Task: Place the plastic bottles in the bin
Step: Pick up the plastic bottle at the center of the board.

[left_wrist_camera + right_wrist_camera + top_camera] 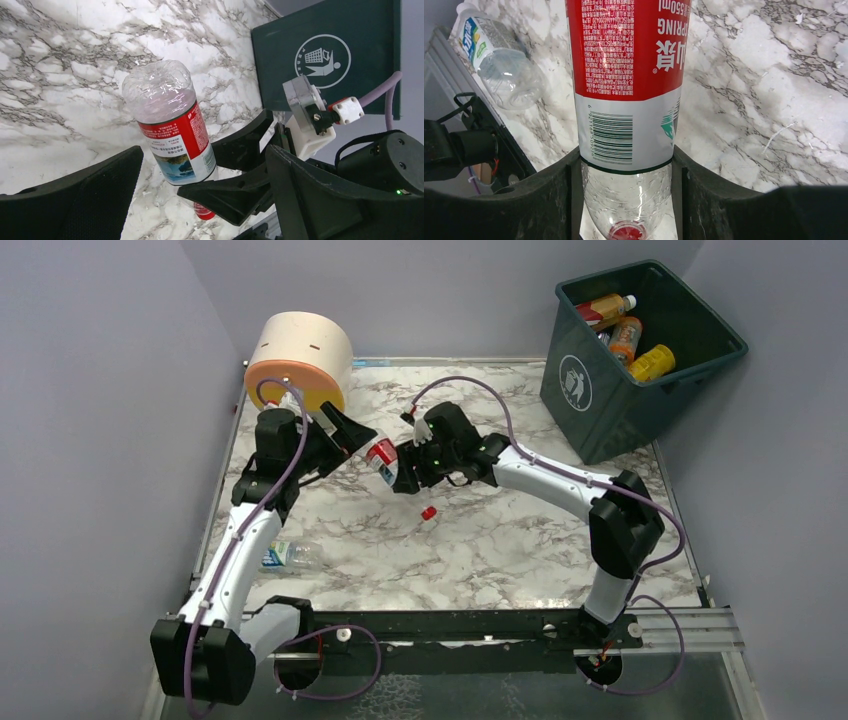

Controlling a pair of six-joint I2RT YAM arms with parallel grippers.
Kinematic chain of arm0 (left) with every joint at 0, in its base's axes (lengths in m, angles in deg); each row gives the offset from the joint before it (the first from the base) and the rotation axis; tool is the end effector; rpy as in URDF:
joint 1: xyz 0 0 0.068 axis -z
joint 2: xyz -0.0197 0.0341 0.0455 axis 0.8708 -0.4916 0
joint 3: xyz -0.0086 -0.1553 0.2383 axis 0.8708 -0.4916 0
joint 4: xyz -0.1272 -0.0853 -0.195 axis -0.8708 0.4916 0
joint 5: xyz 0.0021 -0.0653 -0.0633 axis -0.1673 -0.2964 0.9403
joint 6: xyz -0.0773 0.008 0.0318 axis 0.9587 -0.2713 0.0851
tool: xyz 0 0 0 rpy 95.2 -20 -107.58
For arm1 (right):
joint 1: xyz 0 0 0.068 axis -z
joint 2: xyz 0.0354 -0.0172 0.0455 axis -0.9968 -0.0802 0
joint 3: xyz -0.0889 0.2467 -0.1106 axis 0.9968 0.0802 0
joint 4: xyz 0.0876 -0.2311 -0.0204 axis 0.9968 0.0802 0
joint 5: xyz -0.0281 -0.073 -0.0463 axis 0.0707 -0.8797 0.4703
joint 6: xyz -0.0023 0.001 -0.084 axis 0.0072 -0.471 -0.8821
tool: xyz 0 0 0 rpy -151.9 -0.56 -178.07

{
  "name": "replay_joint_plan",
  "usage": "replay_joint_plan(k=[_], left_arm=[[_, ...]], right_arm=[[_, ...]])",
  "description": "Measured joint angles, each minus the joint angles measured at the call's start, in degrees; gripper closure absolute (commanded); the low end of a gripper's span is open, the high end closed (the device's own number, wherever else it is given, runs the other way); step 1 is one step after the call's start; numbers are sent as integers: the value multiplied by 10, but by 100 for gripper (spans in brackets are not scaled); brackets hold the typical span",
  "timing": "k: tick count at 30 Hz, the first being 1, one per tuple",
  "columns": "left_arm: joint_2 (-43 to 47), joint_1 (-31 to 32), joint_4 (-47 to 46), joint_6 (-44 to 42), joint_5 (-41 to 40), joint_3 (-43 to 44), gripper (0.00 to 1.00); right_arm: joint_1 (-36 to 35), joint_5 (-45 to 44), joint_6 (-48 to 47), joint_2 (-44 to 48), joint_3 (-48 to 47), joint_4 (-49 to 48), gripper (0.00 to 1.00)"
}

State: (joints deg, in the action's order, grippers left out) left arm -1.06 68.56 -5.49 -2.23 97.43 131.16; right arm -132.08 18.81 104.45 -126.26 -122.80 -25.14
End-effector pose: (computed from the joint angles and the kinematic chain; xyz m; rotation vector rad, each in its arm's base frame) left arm 0.2455 -0.0623 0.3163 -0.4785 2.0575 -0.9946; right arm 0.2767 0.3250 0.2549 -0.7854 2.2754 0.8900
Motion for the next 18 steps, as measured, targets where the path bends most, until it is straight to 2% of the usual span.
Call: replay_joint_plan(k=[8, 18], left_arm=[[41, 0, 14, -29, -24, 2, 1], [46, 0, 21, -36, -31, 2, 1]], right_arm=[[33, -18, -1, 15, -44, 41, 43], [174, -18, -11, 66, -147, 94, 42]])
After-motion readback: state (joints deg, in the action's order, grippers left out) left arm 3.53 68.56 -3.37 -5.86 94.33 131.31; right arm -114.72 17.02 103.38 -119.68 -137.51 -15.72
